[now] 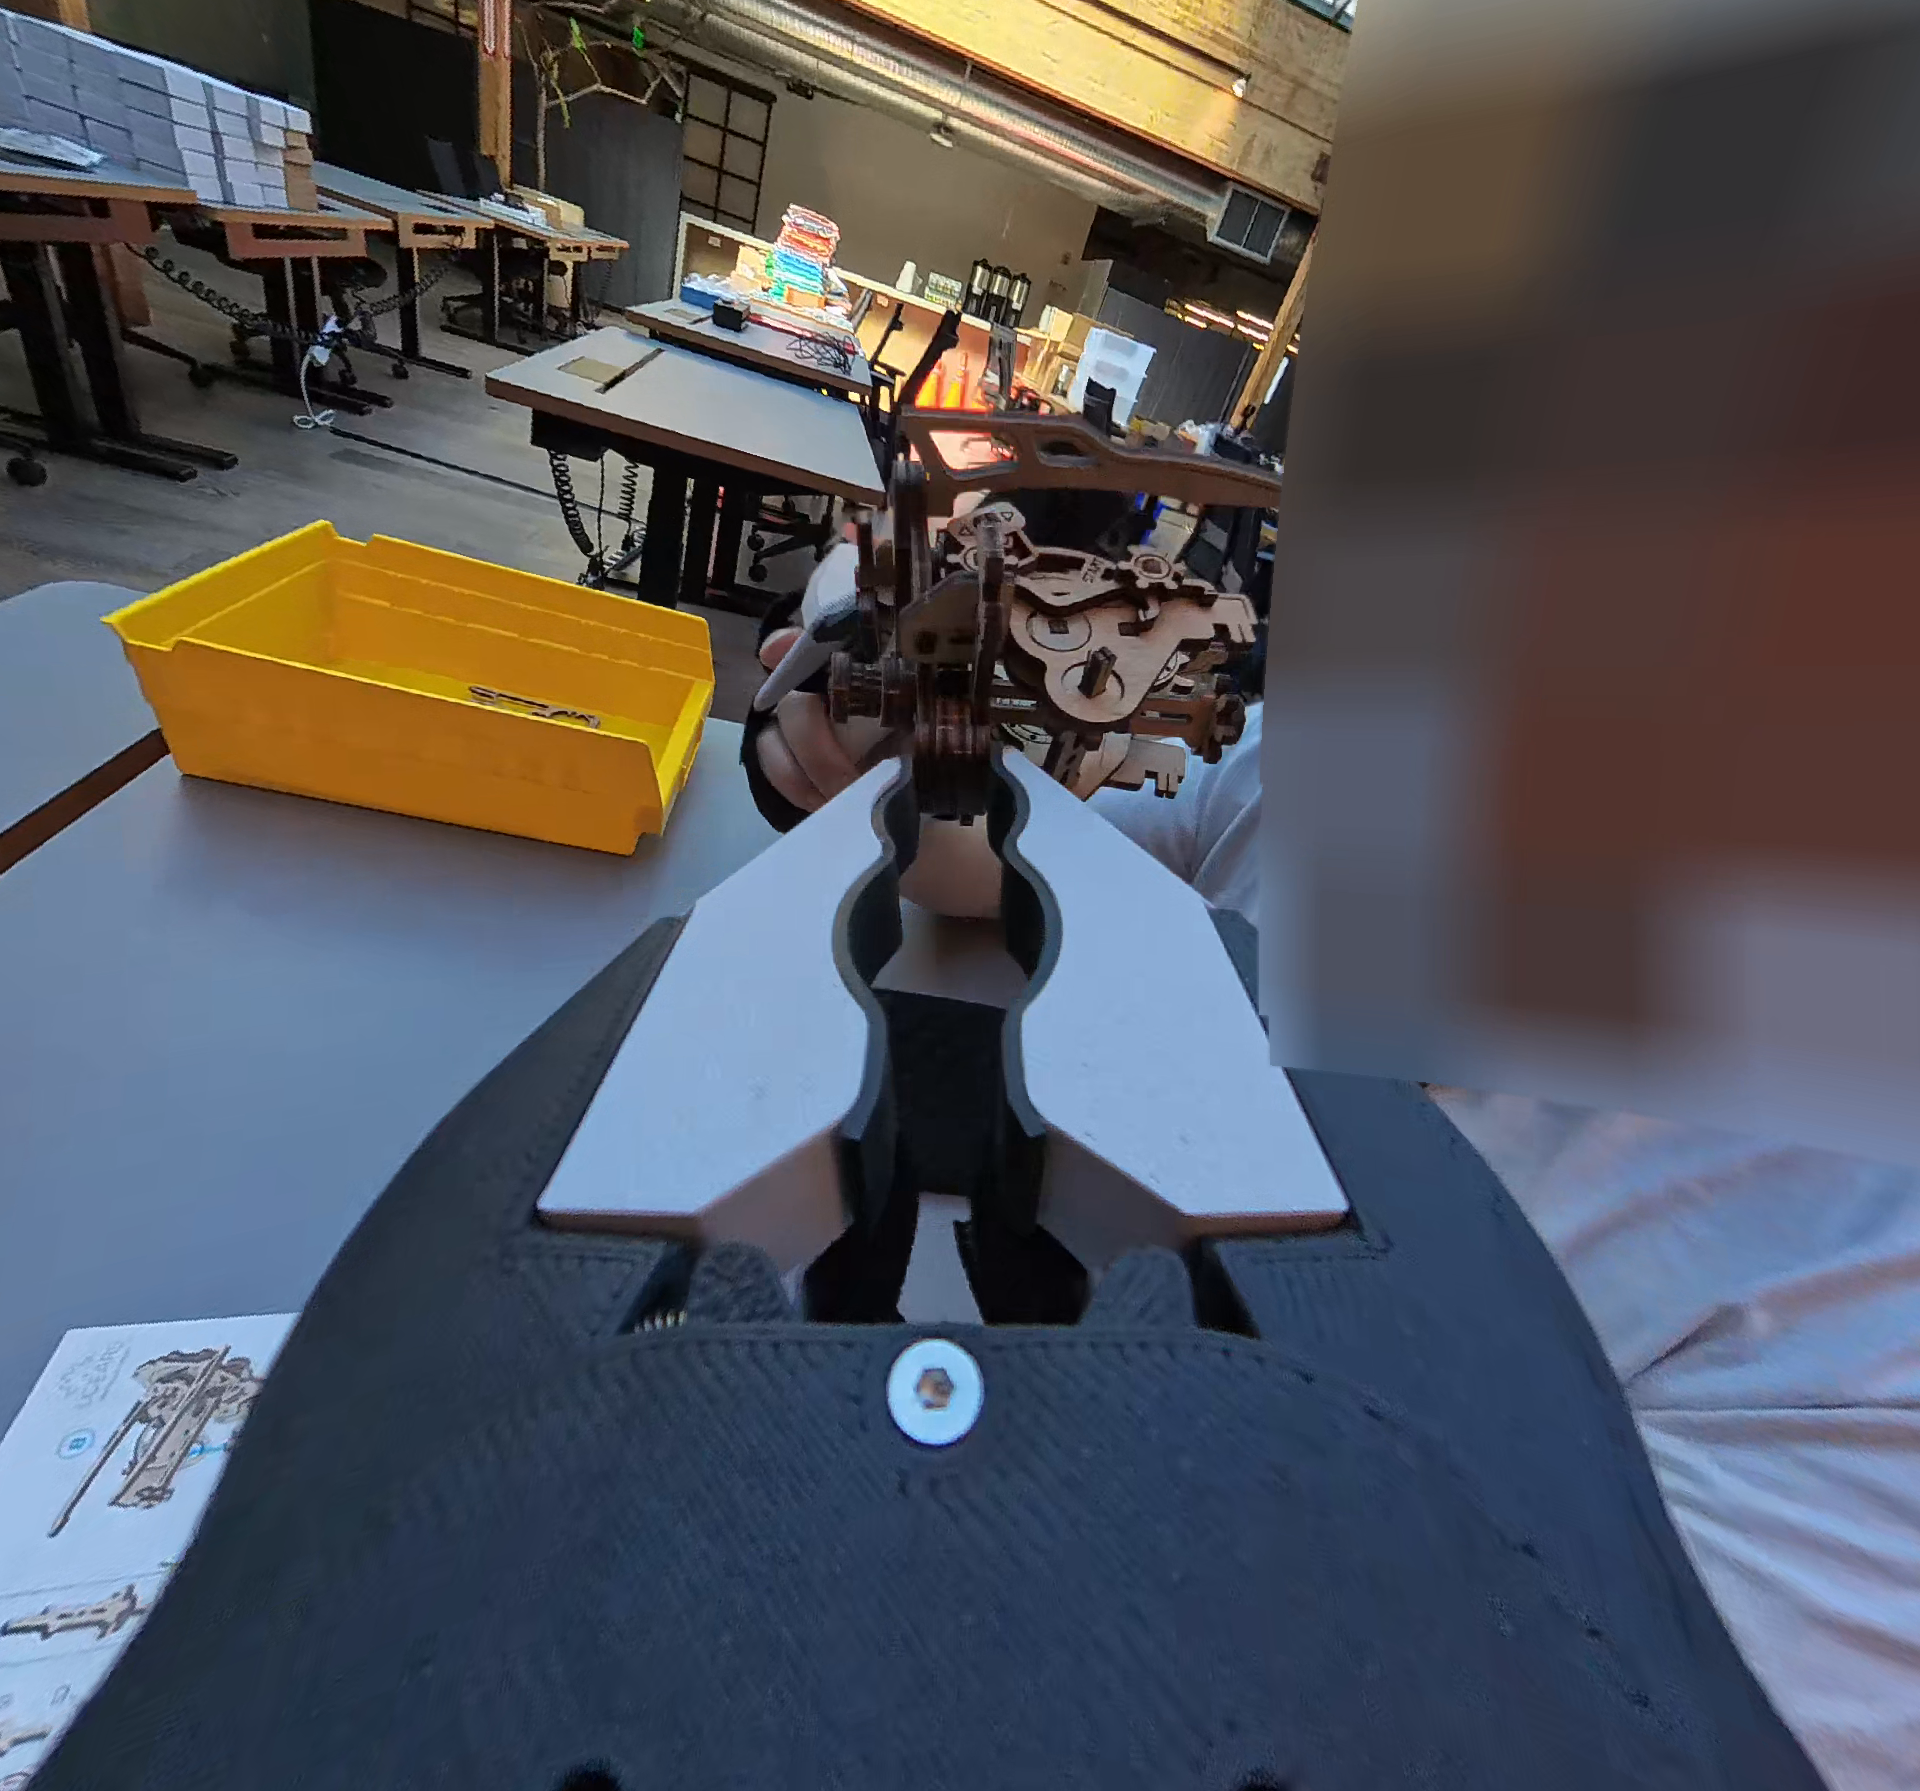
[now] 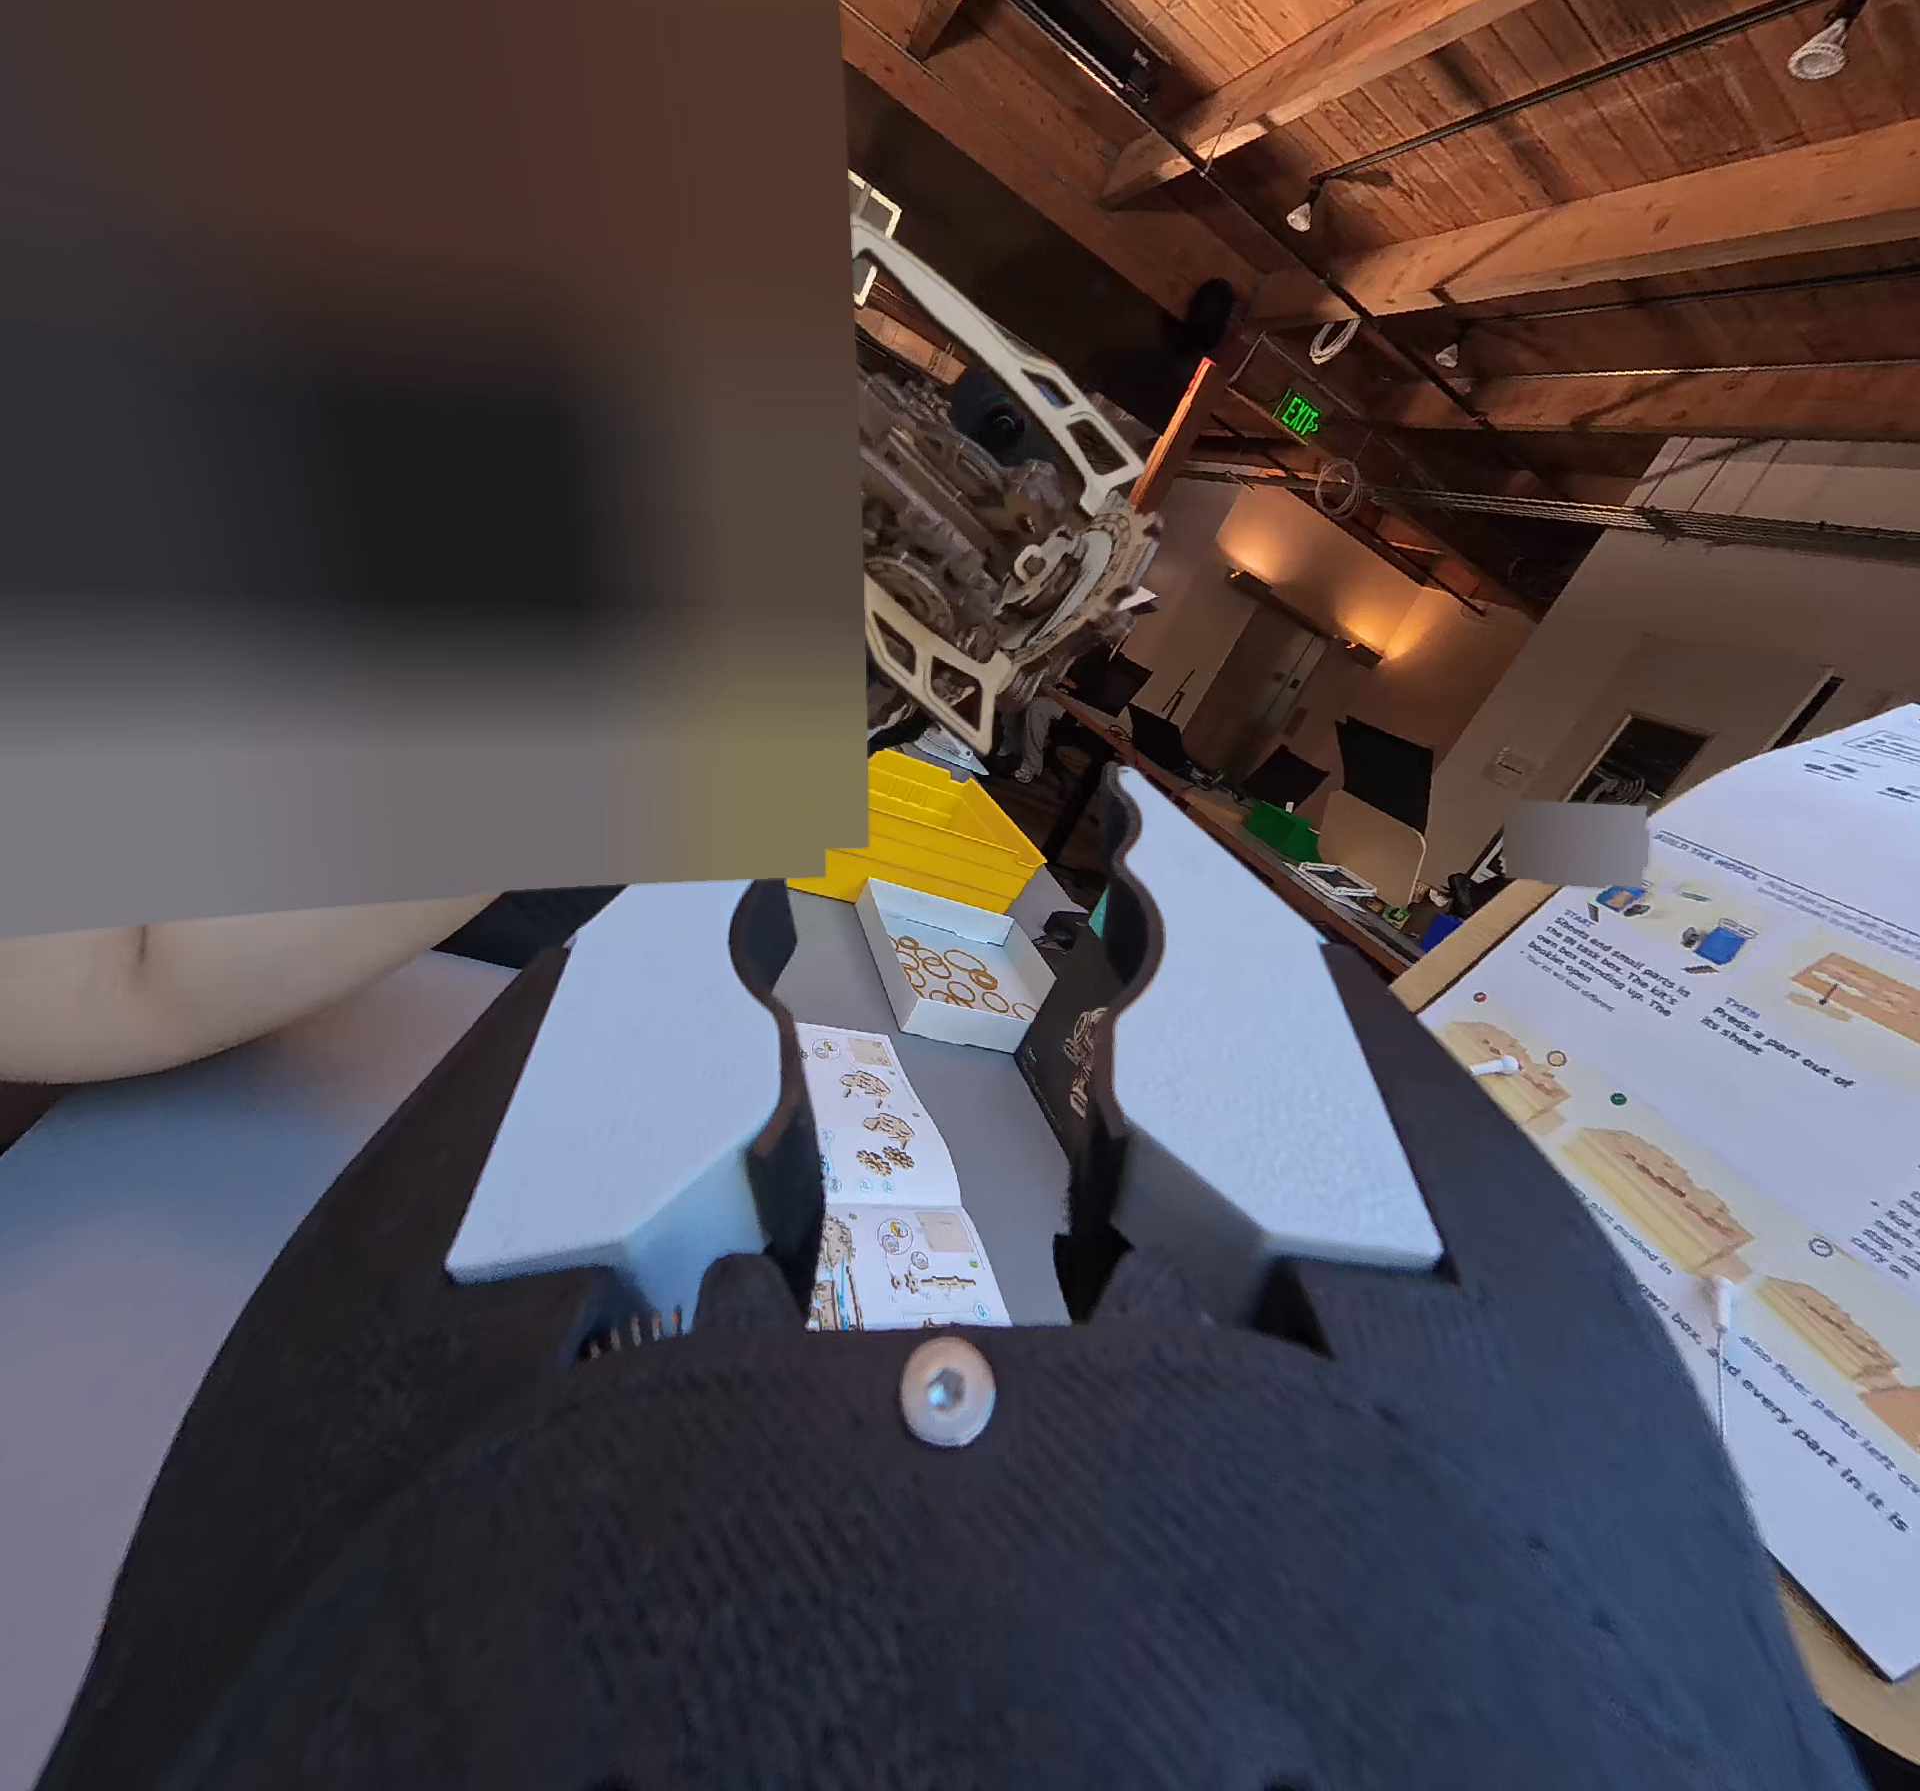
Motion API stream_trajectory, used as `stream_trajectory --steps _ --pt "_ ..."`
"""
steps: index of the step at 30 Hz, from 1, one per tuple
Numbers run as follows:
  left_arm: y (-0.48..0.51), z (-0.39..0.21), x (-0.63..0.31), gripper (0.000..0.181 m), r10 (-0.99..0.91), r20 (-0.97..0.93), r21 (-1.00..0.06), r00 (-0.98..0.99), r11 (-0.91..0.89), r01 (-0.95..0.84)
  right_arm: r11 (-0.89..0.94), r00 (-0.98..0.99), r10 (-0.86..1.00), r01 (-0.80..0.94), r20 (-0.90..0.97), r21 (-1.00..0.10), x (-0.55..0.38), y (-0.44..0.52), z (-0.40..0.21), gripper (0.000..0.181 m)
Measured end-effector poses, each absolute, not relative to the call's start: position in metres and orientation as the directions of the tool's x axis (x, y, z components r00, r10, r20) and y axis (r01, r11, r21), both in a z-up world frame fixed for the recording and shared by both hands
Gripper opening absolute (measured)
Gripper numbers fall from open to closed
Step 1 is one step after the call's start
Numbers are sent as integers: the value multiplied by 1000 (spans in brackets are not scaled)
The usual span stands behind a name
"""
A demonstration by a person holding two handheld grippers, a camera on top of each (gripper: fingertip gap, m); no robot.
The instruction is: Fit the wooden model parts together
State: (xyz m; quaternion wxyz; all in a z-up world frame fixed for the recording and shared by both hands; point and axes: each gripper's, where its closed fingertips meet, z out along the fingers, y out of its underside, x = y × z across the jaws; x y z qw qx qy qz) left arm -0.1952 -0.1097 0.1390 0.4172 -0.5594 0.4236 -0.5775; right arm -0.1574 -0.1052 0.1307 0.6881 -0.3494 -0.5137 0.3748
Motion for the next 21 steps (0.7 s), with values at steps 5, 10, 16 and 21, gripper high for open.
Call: stream_trajectory --steps 5,10,16,21 --pt "-119 123 -199 11 -960 272 -959 -58 -266 -94 479 161 875 -143 457 -866 -169 -115 124 57" --pt "-131 122 -202 11 -963 246 -965 -106 -233 -122 512 141 856 -113 497 -851 -178 -125 113 57" --pt "-131 122 -201 11 -971 226 -968 -79 -215 -128 574 153 815 -78 559 -815 -182 -131 107 58" --pt "-122 129 -196 11 -978 206 -973 33 -208 -102 642 278 745 -55 606 -764 -170 -119 119 60"
